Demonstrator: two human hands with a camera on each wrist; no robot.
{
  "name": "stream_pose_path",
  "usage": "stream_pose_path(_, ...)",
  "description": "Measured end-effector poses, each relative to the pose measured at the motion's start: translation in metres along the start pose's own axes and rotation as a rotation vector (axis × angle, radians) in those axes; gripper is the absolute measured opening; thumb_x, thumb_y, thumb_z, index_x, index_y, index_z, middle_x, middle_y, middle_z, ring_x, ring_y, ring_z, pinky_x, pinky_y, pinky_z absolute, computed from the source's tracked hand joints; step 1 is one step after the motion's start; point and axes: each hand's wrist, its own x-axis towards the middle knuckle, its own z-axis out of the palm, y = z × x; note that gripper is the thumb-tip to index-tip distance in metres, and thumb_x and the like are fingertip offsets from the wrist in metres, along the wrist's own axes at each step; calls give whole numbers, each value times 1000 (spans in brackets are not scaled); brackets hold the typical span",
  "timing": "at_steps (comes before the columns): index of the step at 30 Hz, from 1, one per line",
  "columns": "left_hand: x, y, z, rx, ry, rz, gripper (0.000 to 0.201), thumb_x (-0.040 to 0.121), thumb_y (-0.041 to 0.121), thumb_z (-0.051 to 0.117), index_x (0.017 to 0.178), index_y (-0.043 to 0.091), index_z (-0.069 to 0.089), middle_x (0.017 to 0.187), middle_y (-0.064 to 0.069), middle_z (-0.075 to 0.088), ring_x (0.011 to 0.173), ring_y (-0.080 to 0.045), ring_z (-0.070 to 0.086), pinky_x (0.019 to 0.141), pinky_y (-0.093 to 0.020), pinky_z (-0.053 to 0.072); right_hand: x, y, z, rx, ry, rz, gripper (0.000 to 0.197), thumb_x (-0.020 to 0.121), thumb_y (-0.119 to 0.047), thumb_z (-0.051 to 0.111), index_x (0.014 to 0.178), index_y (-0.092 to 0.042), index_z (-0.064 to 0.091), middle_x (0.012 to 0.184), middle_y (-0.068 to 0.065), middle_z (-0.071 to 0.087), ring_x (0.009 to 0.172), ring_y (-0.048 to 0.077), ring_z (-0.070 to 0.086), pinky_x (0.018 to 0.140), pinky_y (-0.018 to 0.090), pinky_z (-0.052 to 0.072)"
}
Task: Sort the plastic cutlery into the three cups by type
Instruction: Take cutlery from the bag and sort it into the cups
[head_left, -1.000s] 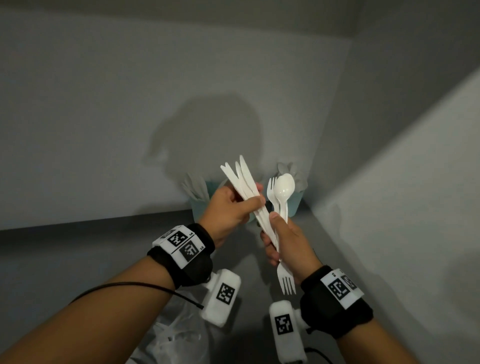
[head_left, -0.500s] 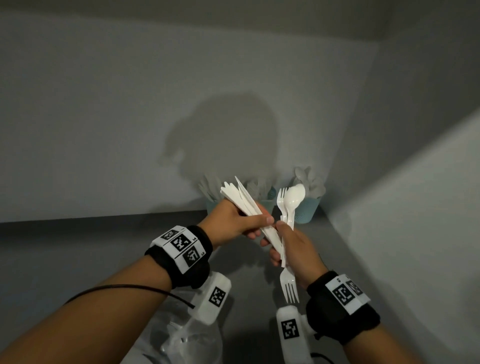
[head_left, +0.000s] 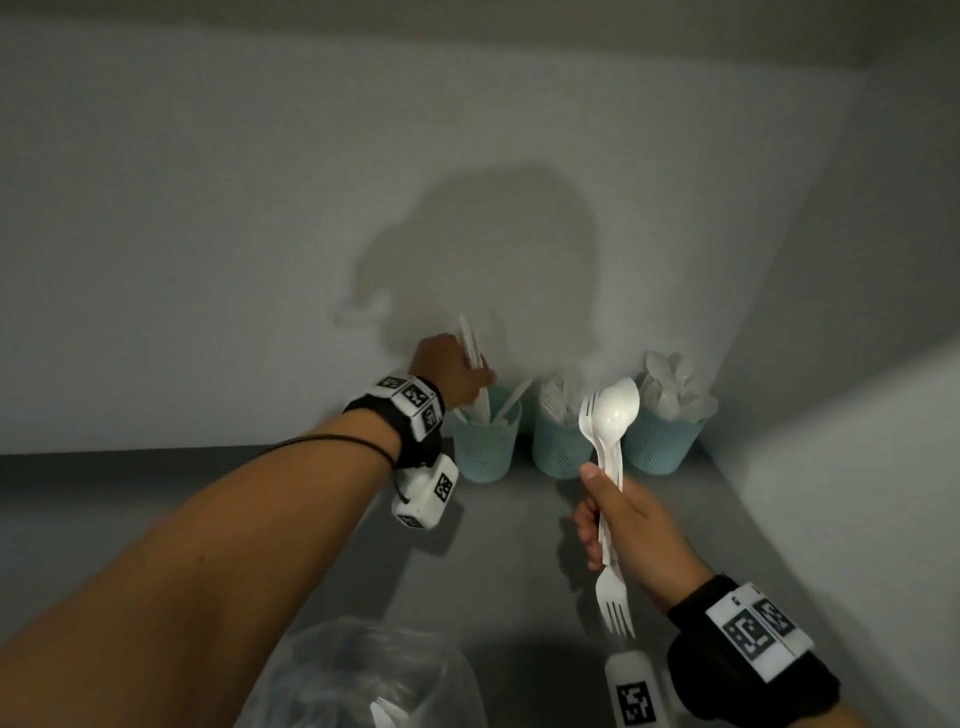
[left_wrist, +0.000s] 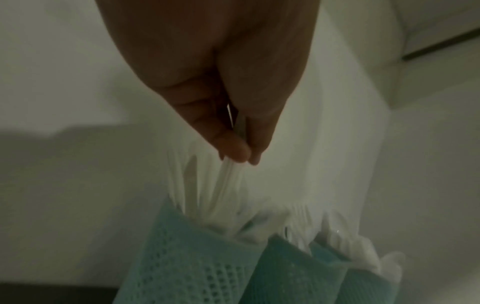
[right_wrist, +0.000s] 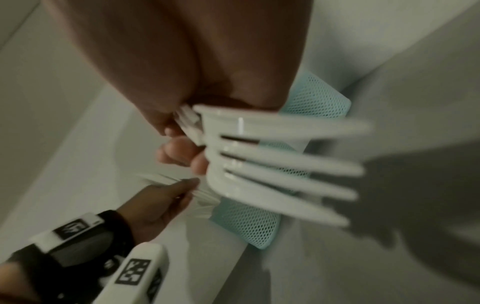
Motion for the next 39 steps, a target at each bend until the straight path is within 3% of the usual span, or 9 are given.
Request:
stream_pose_path(4,12,-2,21,222,-201,-115,35,69,37,79,77,6,67,79,-8,72,78,-20,69,70,-28,55,9,-8,0,-45,-4,-45,41,97,-33,40,67,-7,41,42,-1,44,34,12,40,40,26,40)
stream_pose_path(10,19,5,21,159,-412,-268,32,60,36,87,56,12,65,41,6,63,43,-7,61,62,-24,55,16,-20,-4,57,-19,-47,42,96,-38,42,62,-14,37,46,0,34,38,14,38,42,26,41)
stream_pose_path(12,22,8,14,155,-411,-259,31,60,34,88,59,12,66,42,5,64,42,-8,61,62,-26,56,15,-22,-6,77,-19,-34,42,97,-38,42,63,-14,37,46,0,35,38,14,38,42,25,41)
stream_pose_path(19,14,18,-1,130,-328,-288,24,86,8,64,65,5,53,50,-3,59,24,-3,49,34,-13,44,11,-24,-6,117,-14,-26,38,98,-34,40,66,-14,37,50,3,40,43,17,42,48,31,42)
stream_pose_path(21,9,19,0,180,-321,-272,20,91,5,54,72,-1,54,33,4,53,20,-1,44,28,-10,36,8,-24,-4,111,-16,-36,38,98,-33,40,66,-15,37,50,3,41,43,17,43,50,31,43)
stream_pose_path(24,8,16,3,160,-325,-283,16,94,4,49,100,-7,59,23,7,46,25,-3,49,33,-10,39,4,-26,0,115,-23,-42,39,99,-32,40,65,-14,38,51,4,41,43,18,44,50,31,44)
stream_pose_path(29,10,7,6,244,-374,-254,39,93,30,56,62,8,67,53,4,68,53,-17,56,63,-23,47,2,-29,0,148,-27,-62,37,99,-30,39,66,-13,37,52,6,40,45,19,42,48,28,44)
stream_pose_path(34,7,11,1,267,-358,-232,44,86,42,63,54,12,63,32,8,55,45,-12,49,48,-22,40,3,-30,0,151,-19,-73,37,99,-29,38,67,-12,36,53,7,40,47,19,41,49,29,43)
stream_pose_path(39,-12,32,-10,99,-251,-3,42,89,41,59,60,11,67,61,0,69,48,-10,57,54,-21,49,10,-33,-5,160,34,-71,40,100,-29,39,63,-13,39,55,6,43,46,16,46,53,29,45)
